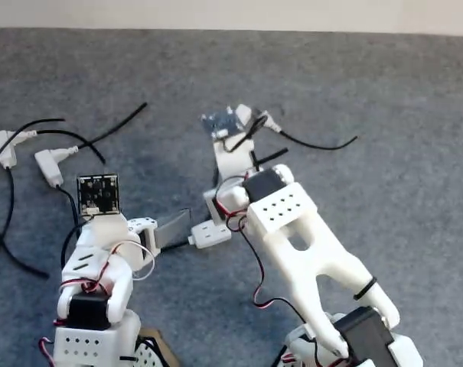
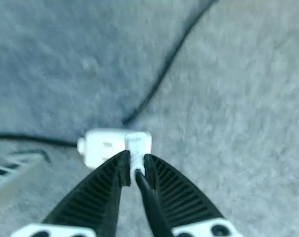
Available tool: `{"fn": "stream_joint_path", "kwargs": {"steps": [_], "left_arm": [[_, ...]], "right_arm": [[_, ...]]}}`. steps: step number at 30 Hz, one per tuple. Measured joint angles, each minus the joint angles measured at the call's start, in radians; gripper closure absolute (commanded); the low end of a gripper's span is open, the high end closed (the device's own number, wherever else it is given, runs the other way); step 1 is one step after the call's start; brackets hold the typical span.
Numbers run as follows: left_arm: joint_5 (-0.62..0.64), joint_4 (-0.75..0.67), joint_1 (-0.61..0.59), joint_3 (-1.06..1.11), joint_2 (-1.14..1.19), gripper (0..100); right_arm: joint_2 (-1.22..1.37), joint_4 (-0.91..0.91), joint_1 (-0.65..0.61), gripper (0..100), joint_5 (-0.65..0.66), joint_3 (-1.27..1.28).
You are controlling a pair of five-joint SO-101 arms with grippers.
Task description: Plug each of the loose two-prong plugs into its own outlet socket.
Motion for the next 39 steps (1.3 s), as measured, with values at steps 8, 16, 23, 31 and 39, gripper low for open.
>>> {"fn": "stream_joint_path", "kwargs": {"steps": [8,16,23,31,39], "left_arm": [[0.0,0.0,0.0,0.0,0.0,53],[0.0,0.0,0.0,0.0,0.0,53],[0.0,0.0,0.0,0.0,0.0,53],[0.0,0.0,0.0,0.0,0.0,53],[0.0,0.0,0.0,0.005,0.0,53]], "right_arm": [[-0.002,-0.003,0.0,99.5,0.0,0.031],[-0.002,0.015,0.002,99.5,0.0,0.031],[-0.002,0.029,0.002,99.5,-0.003,0.031],[-0.003,-0.035,0.005,99.5,-0.003,0.074],[-0.02,-0.153,0.008,99.5,-0.003,0.232]]}}
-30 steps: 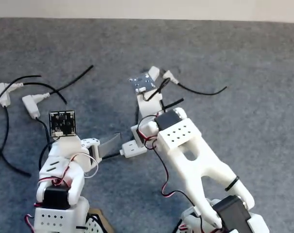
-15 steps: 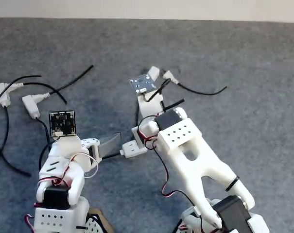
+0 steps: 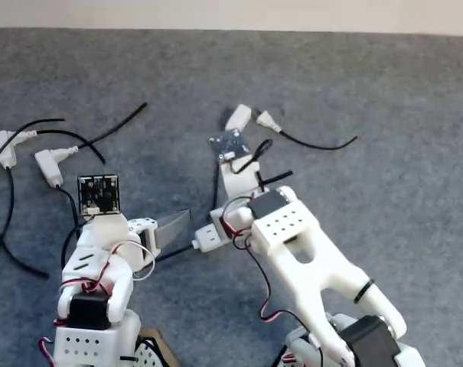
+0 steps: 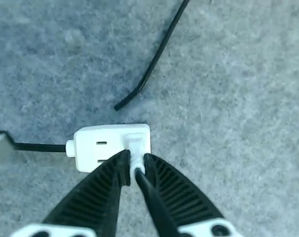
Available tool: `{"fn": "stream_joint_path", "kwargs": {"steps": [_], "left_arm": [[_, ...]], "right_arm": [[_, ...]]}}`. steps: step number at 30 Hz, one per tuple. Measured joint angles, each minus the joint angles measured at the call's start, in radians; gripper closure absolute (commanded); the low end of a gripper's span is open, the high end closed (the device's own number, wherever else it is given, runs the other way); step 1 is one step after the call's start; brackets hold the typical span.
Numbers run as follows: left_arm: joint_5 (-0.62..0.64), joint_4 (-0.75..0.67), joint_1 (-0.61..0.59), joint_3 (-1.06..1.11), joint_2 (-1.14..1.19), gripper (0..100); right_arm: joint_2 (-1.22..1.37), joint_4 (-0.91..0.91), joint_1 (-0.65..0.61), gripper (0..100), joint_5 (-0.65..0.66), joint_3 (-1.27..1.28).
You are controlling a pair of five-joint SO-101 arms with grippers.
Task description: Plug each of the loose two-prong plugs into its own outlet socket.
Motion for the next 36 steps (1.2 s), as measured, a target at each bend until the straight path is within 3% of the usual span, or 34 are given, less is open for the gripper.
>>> {"fn": "stream_joint_path", "kwargs": {"steps": [6,14,20,29,36], "left_arm": [[0.0,0.0,0.0,0.0,0.0,53],[0.06,0.08,0.011,-0.091,0.0,53],[0.068,0.163,0.011,-0.261,0.083,53],[0.068,0.344,0.008,-0.807,0.707,53],[0.035,0.588,0.02,-1.347,1.312,57]], "right_arm": [[0.0,-0.005,0.0,97.8,0.017,0.011],[0.017,0.095,0.0,64.3,0.072,-0.077],[0.017,0.301,-0.005,63.0,0.103,-0.361],[-0.002,0.559,0.08,63.0,0.103,-0.933],[-0.282,0.537,0.276,63.0,0.112,-0.881]]}}
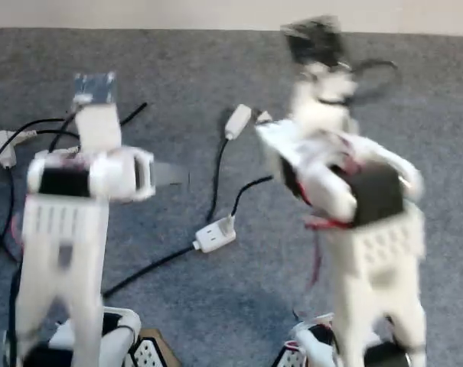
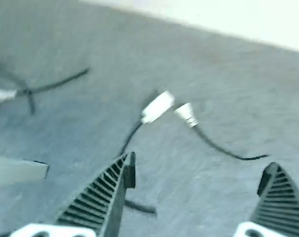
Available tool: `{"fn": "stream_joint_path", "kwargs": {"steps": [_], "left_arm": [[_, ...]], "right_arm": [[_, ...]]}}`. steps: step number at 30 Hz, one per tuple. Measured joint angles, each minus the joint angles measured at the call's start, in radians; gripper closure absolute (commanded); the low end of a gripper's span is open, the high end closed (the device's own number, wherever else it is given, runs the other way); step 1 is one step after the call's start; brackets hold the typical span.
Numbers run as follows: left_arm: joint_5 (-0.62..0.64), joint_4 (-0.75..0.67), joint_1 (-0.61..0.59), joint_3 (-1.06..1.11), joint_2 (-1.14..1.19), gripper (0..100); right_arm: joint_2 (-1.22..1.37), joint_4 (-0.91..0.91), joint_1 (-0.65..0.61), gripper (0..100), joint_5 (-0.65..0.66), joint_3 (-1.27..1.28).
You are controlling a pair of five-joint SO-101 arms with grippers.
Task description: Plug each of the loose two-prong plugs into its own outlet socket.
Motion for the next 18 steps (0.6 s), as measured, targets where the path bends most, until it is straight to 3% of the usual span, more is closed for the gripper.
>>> {"fn": "stream_joint_path", "kwargs": {"steps": [5,11,14,18], "left_arm": [[-0.097,0.106,0.138,-0.147,0.27,60],[-0.236,0.104,0.321,-0.038,0.322,61],[-0.287,-0.003,0.348,0.074,0.334,61],[-0.328,-0.189,0.353,0.224,0.334,61]], "right_arm": [[-0.347,-0.109,0.181,63.0,0.048,0.362],[-0.709,-0.307,0.387,63.0,0.144,1.051],[-0.781,-0.376,0.407,63.0,0.166,1.332],[-0.844,-0.443,0.404,63.0,0.164,1.522]]}}
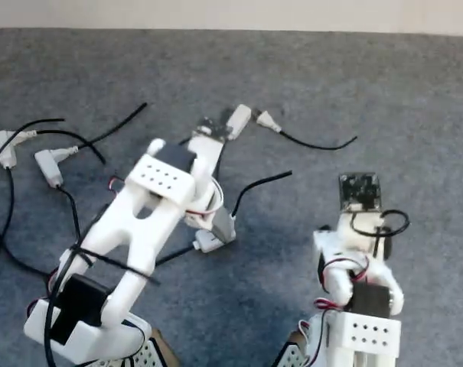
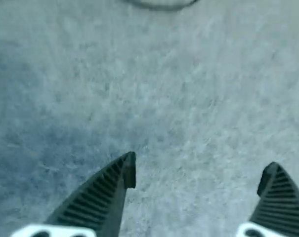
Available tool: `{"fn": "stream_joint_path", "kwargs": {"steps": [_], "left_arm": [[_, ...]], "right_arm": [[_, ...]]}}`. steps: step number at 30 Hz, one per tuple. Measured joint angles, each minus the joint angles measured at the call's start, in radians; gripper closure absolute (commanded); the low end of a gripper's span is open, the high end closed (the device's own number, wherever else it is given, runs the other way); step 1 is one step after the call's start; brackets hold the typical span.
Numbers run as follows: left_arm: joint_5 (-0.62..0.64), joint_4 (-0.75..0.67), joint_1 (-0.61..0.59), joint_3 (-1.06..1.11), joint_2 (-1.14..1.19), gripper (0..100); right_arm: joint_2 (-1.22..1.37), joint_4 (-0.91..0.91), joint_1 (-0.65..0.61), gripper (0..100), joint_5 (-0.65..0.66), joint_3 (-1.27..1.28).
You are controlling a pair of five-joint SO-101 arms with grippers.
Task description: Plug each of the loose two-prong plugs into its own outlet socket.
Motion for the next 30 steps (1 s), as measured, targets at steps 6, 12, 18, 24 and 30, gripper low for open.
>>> {"fn": "stream_joint_path", "kwargs": {"steps": [6,12,18,24,30], "left_arm": [[-0.009,-0.269,0.006,0.158,0.005,61],[-0.009,-0.456,0.049,0.265,0.018,71],[-0.012,-0.523,0.063,0.249,0.15,96],[0.037,-0.388,-0.02,0.058,0.226,98],[0.048,-0.241,-0.33,-0.213,0.284,98]], "right_arm": [[-0.08,-0.064,-0.021,63.0,-0.009,0.173],[-0.184,-0.069,-0.026,63.0,-0.009,0.238],[-0.252,-0.069,-0.043,63.0,-0.011,0.264],[-0.256,-0.069,-0.051,63.0,-0.011,0.265],[-0.256,-0.069,-0.049,63.0,-0.011,0.265]]}}
